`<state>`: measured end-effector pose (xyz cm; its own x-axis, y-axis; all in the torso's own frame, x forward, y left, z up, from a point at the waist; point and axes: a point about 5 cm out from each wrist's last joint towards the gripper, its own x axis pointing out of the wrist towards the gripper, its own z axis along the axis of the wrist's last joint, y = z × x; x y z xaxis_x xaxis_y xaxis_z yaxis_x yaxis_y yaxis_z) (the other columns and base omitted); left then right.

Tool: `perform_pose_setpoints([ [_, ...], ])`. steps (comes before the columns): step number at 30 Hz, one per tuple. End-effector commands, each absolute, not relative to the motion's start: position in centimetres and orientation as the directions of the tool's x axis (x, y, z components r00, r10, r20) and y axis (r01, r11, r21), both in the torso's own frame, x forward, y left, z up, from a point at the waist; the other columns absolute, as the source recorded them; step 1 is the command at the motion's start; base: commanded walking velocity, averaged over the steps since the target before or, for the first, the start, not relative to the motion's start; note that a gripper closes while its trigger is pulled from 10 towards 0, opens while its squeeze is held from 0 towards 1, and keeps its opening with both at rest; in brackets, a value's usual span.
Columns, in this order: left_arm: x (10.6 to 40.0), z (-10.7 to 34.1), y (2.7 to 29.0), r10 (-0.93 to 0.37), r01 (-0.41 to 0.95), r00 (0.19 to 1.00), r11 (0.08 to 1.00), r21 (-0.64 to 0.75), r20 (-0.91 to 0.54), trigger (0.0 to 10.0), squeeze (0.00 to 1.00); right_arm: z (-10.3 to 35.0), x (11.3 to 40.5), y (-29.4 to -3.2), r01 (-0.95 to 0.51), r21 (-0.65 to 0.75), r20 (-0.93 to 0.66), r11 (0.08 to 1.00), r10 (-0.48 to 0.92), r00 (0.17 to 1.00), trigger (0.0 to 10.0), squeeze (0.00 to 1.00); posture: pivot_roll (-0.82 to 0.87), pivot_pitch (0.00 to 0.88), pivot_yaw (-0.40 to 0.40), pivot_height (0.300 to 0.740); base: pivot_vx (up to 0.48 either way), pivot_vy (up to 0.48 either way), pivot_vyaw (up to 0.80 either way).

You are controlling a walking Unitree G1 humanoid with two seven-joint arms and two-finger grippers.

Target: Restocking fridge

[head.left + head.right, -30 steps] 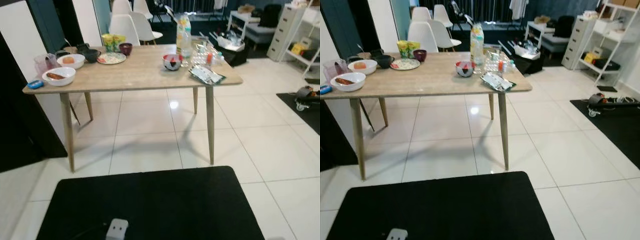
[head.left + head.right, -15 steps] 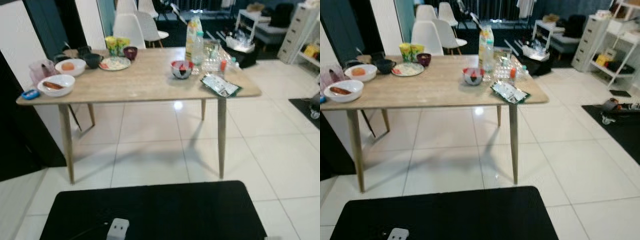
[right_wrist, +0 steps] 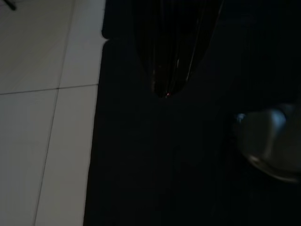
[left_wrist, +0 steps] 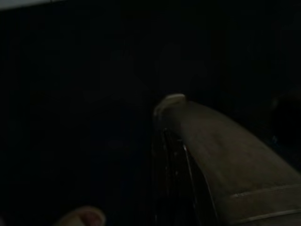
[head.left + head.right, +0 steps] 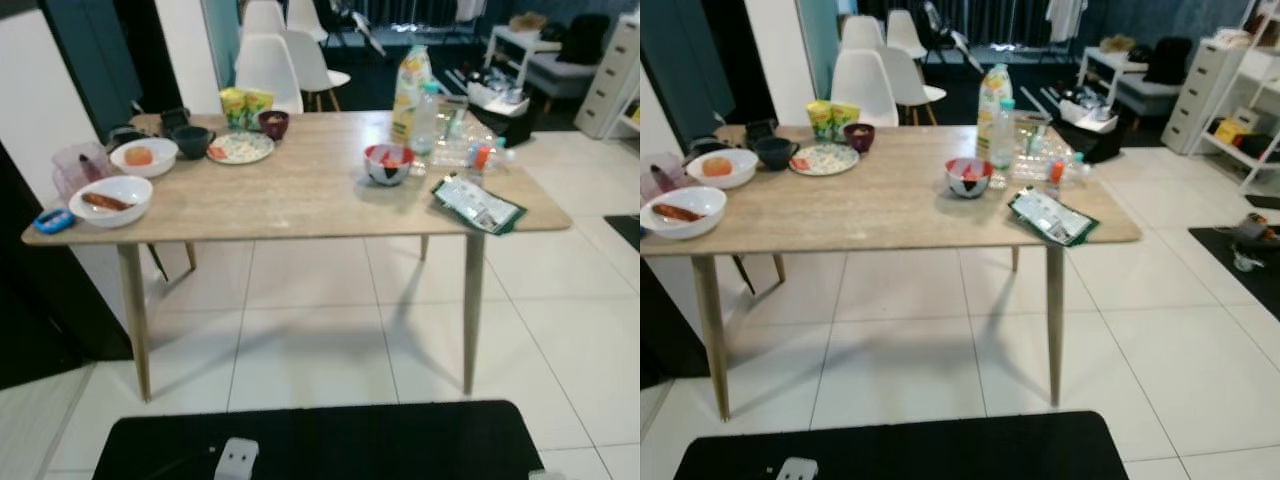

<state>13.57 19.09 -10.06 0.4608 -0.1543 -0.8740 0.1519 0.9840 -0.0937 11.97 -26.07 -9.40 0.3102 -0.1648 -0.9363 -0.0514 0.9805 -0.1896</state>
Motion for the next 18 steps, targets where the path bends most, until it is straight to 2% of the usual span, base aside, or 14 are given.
perform_pose_setpoints([
  [1, 12.98, -10.31, 18.84, -0.160, 0.161, 0.435, 0.982, -0.098, -0.886, 10.0, 0.00, -9.58, 11.16, -26.29, -0.035, -0.189, -0.943, 0.981, -0.171, 0.286, 10.0, 0.00, 0.00, 0.000, -0.023, 0.740, 0.352, 0.000, 0.00],
  [18, 12.72, -10.44, 18.74, -0.152, 0.159, 0.425, 0.983, -0.092, -0.893, 10.0, 0.00, -9.81, 11.09, -25.63, -0.041, -0.178, -0.946, 0.983, -0.159, 0.281, 10.0, 0.00, 0.00, 0.000, -0.021, 0.740, 0.349, 0.000, 0.00],
])
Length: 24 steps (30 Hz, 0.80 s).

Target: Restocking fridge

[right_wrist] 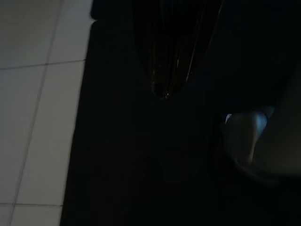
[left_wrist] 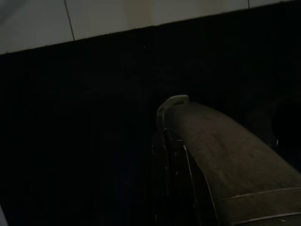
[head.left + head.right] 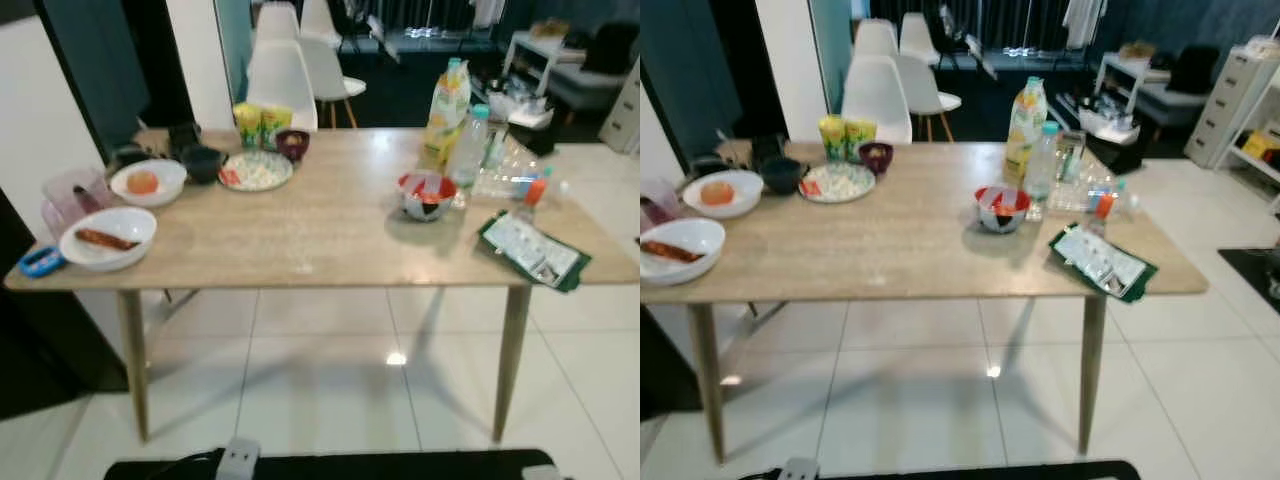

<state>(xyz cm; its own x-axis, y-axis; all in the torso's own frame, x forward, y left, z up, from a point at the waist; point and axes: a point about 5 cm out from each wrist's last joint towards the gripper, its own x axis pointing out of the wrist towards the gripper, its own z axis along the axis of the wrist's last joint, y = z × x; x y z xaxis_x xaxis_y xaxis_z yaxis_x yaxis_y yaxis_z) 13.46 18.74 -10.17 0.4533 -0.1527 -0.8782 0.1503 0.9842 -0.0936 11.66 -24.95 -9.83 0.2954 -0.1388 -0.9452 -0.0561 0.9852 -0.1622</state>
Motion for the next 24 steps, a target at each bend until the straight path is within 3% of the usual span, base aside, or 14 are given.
perform_pose_setpoints([
  [1, 12.6, -10.4, 19.0, -0.147, 0.157, 0.423, 0.984, -0.088, -0.894, 10.0, 0.00, -9.8, 11.2, -25.5, -0.044, -0.177, -0.946, 0.983, -0.158, 0.282, 10.0, 0.00, 0.00, 0.000, -0.022, 0.740, 0.349, 0.000, 0.00],
  [7, 12.5, -10.4, 19.4, -0.142, 0.153, 0.422, 0.985, -0.084, -0.895, 10.0, 0.00, -9.8, 11.2, -25.4, -0.048, -0.176, -0.947, 0.983, -0.155, 0.283, 10.0, 0.00, 0.01, 0.000, -0.025, 0.740, 0.344, 0.000, 0.00],
  [19, 12.3, -10.5, 19.5, -0.137, 0.135, 0.419, 0.987, -0.088, -0.898, 10.0, 0.00, -10.0, 10.6, -25.4, -0.061, -0.175, -0.950, 0.983, -0.153, 0.273, 10.0, 0.00, 0.02, 0.000, -0.030, 0.740, 0.000, 0.000, 0.00],
  [24, 12.4, -10.4, 19.4, -0.146, 0.136, 0.420, 0.986, -0.097, -0.895, 10.0, 0.00, -10.0, 10.2, -25.7, -0.063, -0.179, -0.951, 0.982, -0.156, 0.268, 10.0, 0.00, 0.02, 0.000, -0.030, 0.740, 0.000, -0.426, 0.00],
])
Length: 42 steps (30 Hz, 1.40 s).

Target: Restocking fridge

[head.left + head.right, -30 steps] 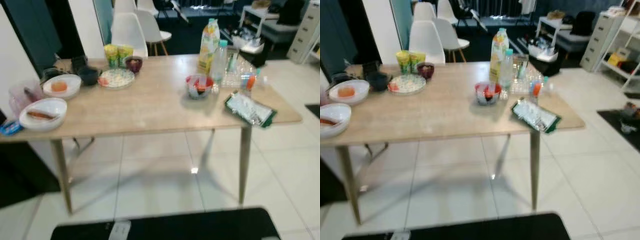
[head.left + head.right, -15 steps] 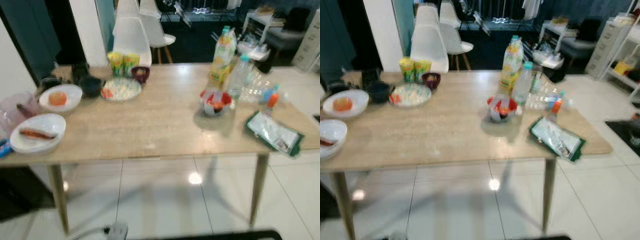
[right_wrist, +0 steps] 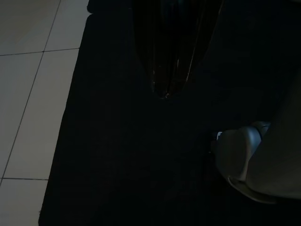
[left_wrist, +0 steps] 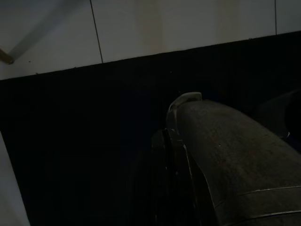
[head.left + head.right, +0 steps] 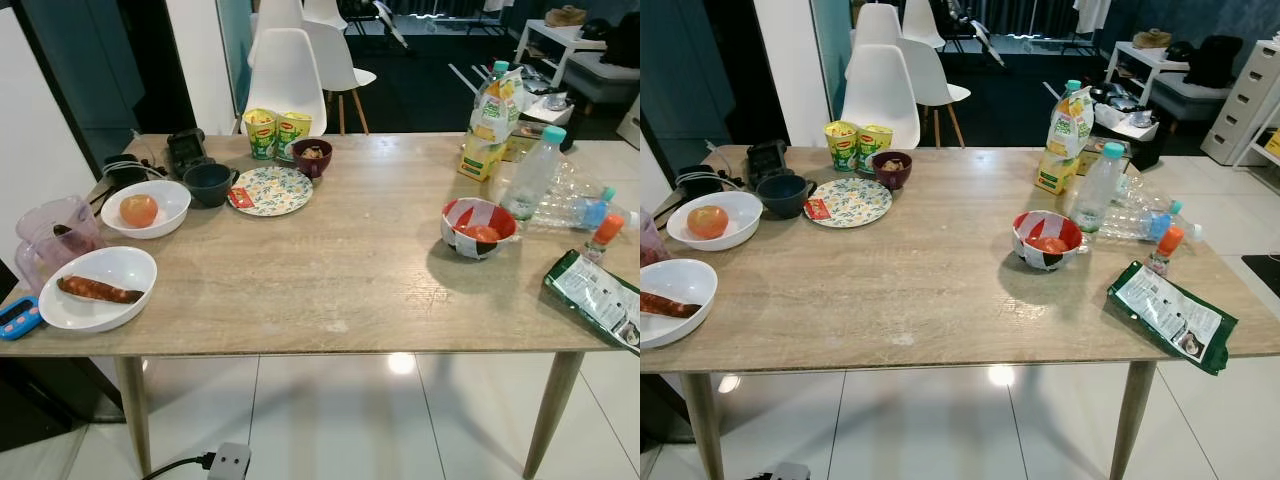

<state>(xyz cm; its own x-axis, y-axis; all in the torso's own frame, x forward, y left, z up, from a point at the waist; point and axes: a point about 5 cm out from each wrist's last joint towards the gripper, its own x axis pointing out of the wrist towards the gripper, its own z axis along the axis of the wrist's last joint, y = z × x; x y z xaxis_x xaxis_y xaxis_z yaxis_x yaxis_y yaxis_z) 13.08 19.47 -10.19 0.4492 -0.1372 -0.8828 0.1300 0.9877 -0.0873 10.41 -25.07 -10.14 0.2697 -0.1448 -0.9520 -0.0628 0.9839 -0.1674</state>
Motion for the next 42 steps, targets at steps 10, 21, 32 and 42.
perform_pose_setpoints([
  [10, 12.5, -10.4, 19.2, -0.152, 0.137, 0.422, 0.985, -0.103, -0.894, 10.0, 0.00, -10.0, 10.1, -25.7, -0.067, -0.178, -0.952, 0.982, -0.154, 0.266, 10.0, 0.00, 0.02, 0.000, -0.030, 0.740, 0.000, -0.447, 0.00],
  [21, 12.6, -10.4, 19.1, -0.156, 0.137, 0.425, 0.985, -0.107, -0.891, 10.0, 0.00, -10.1, 10.7, -24.9, -0.067, -0.168, -0.950, 0.983, -0.144, 0.276, 10.0, 0.00, 0.01, 0.000, -0.025, 0.740, 0.000, -0.447, 0.00],
  [32, 12.4, -10.4, 19.7, -0.107, 0.067, 0.440, 0.994, -0.086, -0.892, 10.0, 0.00, -10.1, 10.8, -24.9, -0.064, -0.170, -0.950, 0.983, -0.146, 0.277, 10.0, 0.00, 0.01, 0.000, -0.022, 0.740, 0.000, -0.232, 0.00],
  [42, 11.2, -10.3, 22.4, 0.020, -0.092, 0.436, 0.995, -0.022, -0.900, 10.0, 0.00, -9.9, 10.9, -25.4, -0.063, -0.178, -0.948, 0.982, -0.154, 0.278, 10.0, 0.00, 0.01, 0.000, -0.019, 0.740, 0.000, 0.000, 0.00],
])
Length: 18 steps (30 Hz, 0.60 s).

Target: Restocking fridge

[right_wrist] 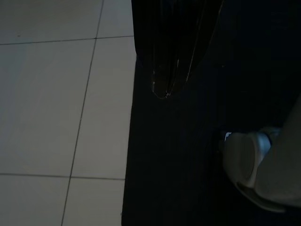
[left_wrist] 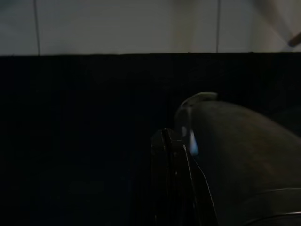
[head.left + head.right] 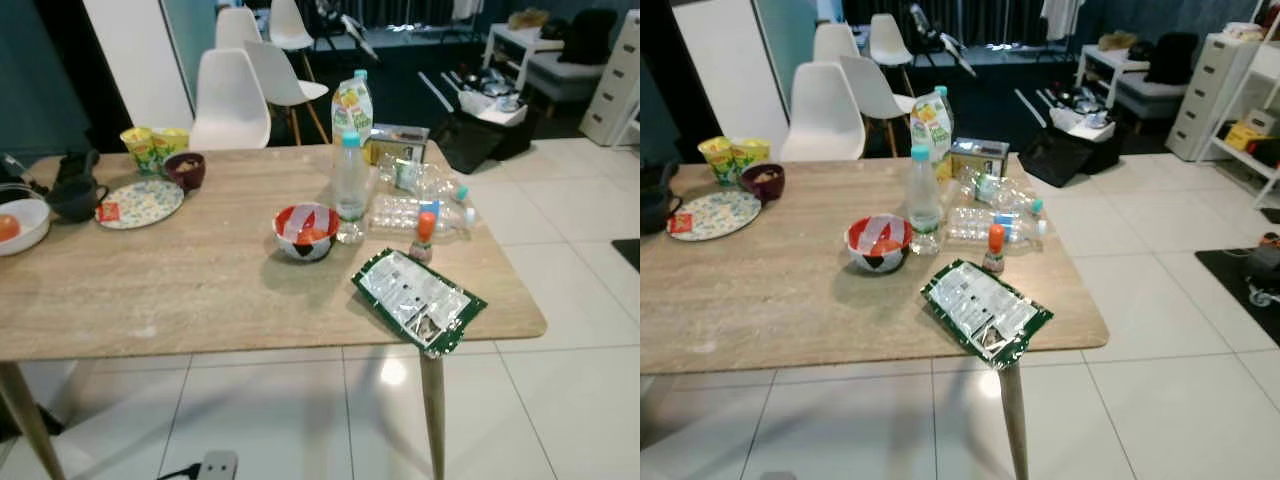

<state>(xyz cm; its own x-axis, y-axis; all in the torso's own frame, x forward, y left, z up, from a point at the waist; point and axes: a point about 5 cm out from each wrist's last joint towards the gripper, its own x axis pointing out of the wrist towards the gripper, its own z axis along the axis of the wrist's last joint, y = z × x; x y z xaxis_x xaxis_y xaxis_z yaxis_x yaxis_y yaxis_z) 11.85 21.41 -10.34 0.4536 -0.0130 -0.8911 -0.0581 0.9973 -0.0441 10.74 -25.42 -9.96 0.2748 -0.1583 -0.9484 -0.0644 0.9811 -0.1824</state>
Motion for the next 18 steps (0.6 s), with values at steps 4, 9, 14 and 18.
perform_pose_setpoints([
  [4, 10.9, -10.3, 22.9, 0.033, -0.115, 0.430, 0.993, -0.019, -0.902, 10.0, 0.00, -9.9, 10.8, -25.6, -0.061, -0.180, -0.948, 0.982, -0.156, 0.278, 10.0, 0.00, 0.02, 0.000, -0.017, 0.740, 0.000, 0.000, 0.00],
  [9, 10.7, -10.3, 23.3, 0.074, -0.134, 0.421, 0.991, 0.018, -0.904, 10.0, 0.00, -9.9, 10.7, -25.8, -0.063, -0.181, -0.948, 0.981, -0.158, 0.275, 10.0, 0.00, 0.02, 0.000, -0.015, 0.740, 0.000, -0.363, 0.00],
  [14, 10.3, -10.2, 24.5, 0.173, -0.184, 0.400, 0.977, 0.106, -0.900, 10.0, 0.00, -9.9, 10.6, -25.8, -0.064, -0.180, -0.949, 0.982, -0.156, 0.274, 10.0, 0.00, 0.02, 0.000, -0.017, 0.740, 0.000, -0.389, 0.00],
  [18, 10.0, -10.1, 25.1, 0.214, -0.204, 0.379, 0.968, 0.144, -0.900, 10.0, 0.00, -9.9, 10.6, -25.7, -0.065, -0.177, -0.950, 0.982, -0.153, 0.274, 10.0, 0.00, 0.02, 0.000, -0.019, 0.740, 0.000, -0.068, 0.00],
])
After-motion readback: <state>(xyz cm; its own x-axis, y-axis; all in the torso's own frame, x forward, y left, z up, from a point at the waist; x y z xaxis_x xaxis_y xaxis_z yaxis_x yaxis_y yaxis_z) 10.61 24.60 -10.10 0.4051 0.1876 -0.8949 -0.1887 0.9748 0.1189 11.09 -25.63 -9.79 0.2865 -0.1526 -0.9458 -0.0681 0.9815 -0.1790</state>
